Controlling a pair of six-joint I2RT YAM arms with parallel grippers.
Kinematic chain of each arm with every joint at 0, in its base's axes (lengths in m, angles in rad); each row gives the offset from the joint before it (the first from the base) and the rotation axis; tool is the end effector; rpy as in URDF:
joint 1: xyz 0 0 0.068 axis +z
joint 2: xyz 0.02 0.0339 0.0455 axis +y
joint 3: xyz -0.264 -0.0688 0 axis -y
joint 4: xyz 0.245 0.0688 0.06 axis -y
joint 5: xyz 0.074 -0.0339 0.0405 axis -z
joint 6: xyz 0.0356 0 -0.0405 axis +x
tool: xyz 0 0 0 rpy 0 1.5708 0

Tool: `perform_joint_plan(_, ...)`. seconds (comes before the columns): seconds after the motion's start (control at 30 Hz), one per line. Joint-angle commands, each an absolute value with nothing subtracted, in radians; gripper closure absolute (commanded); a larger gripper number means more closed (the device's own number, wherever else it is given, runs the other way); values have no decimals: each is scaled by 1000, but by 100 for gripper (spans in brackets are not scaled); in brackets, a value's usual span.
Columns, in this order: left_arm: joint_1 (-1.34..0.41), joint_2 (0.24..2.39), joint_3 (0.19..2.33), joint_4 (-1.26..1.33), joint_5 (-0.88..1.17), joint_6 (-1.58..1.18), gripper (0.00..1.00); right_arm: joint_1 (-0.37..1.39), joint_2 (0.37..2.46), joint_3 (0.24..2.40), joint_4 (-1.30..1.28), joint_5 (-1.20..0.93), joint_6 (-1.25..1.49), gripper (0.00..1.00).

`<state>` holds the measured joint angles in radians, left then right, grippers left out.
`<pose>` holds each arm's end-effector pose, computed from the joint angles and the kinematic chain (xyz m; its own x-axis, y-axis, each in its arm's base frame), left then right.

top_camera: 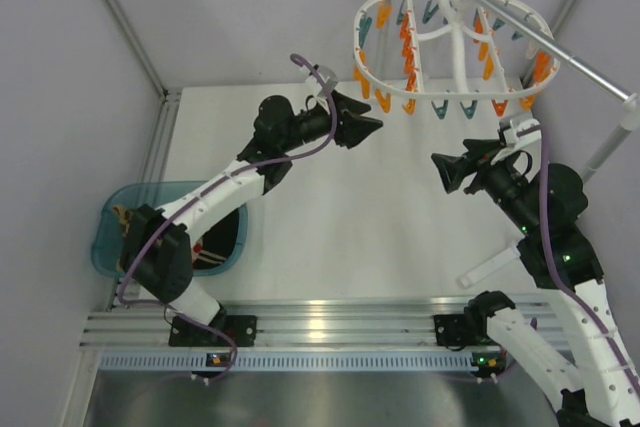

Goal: Clip the socks to the hanger
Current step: Open the clamp at the hanger.

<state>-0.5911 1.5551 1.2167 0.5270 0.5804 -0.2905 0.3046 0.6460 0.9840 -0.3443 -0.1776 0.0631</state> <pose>0.2954 -0.2217 0.3722 -0.1124 -0.2130 -0.9706 0.9196 0.3477 -0.1829 0.1216 0.0448 0.4096 -0.0352 0.0540 -0.9979 -0.4624 0.8843 0.0642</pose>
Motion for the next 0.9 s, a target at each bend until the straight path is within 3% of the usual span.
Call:
perform_joint_plan(0.0, -612, 1615, 1305, 663, 525, -287, 39, 305, 634, 1026, -311, -176, 55, 28)
perform_joint_plan(0.3, -617, 1614, 1247, 713, 358, -298, 41, 304, 621, 1071, -363, -170, 86, 31)
perform_joint_plan(0.73, -609, 1543, 1135, 862, 310, -313, 41, 279, 712, 1203, -486, -229, -55, 28)
perform_joint_plan(0.87, -617, 1557, 1108, 908, 357, -319, 35, 235, 713, 1197, -502, -258, -38, 27)
